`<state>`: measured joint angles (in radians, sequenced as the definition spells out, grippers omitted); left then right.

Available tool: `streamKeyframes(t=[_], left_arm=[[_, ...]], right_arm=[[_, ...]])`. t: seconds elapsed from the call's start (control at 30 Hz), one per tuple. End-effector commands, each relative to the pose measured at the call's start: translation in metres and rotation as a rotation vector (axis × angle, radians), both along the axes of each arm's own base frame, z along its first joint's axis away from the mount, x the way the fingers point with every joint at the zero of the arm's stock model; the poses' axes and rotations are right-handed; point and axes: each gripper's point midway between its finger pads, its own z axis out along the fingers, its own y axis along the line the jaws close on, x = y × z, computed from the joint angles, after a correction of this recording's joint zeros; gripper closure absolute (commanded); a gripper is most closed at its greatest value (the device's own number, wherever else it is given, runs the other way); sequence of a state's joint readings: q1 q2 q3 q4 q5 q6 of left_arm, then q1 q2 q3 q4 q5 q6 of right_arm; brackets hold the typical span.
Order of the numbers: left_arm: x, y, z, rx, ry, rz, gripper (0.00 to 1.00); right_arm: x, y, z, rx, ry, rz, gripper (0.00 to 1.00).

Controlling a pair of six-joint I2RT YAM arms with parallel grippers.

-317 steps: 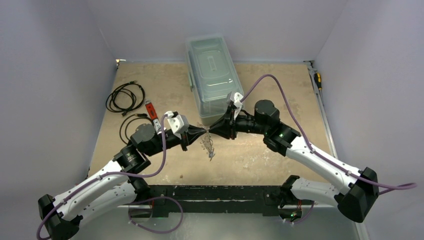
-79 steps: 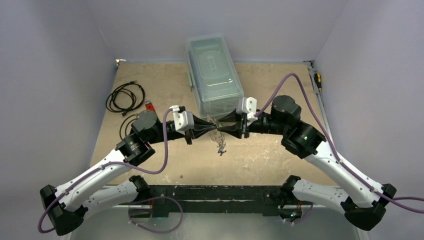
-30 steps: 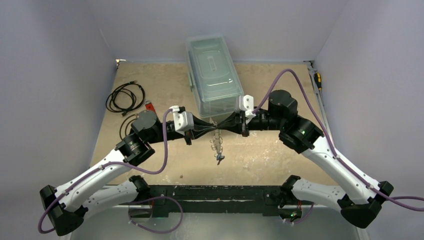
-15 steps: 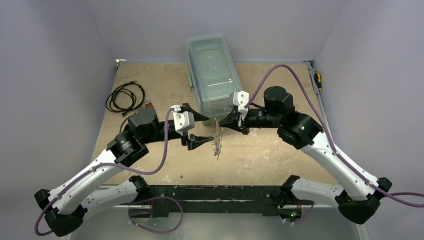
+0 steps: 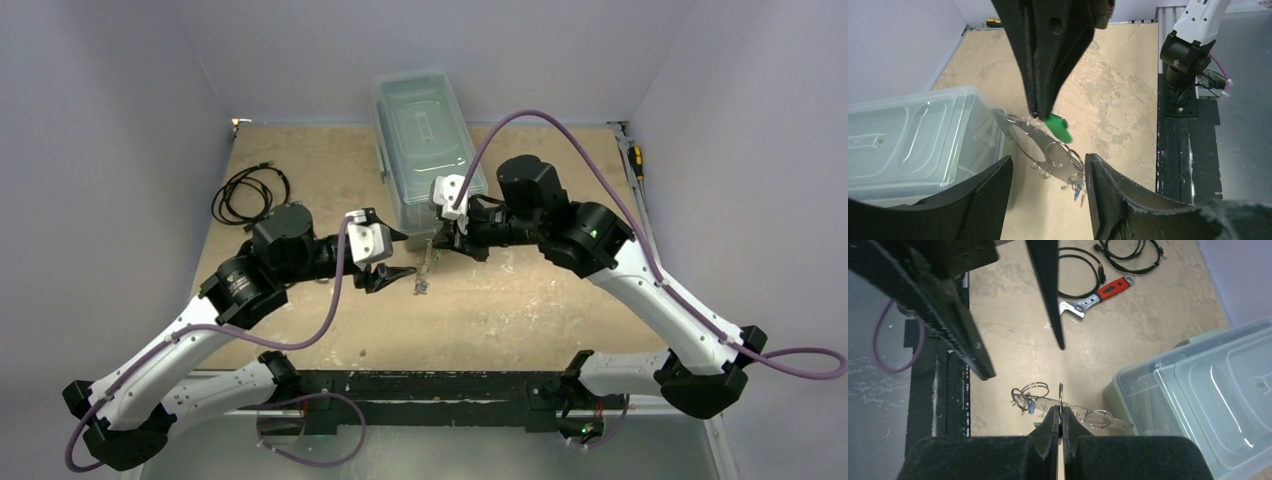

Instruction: Put the keys on the keyring

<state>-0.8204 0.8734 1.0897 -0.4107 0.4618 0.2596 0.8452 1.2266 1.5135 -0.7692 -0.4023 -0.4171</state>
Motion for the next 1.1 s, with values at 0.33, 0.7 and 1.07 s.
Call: streamKeyframes(t=[0.33,0.7,1.07], left_arm=[[-0.003,-0.016,0.009,0.035,-0.023,-0.108,0.59],[-0.005,-0.022,0.018,0.001,-0.021,-0.13,0.69],[-0.003,-0.027,0.018,-0.016,-0.008,-0.135,0.72]], right_arm=[[-0.039,0.006,0.015,0.038,-0.001,0.12,1.0],[-0.044,0.01,0.009,0.029,0.016,0.146,1.0],[-0.05,0.013,0.009,0.04,0.034,0.182,1.0]])
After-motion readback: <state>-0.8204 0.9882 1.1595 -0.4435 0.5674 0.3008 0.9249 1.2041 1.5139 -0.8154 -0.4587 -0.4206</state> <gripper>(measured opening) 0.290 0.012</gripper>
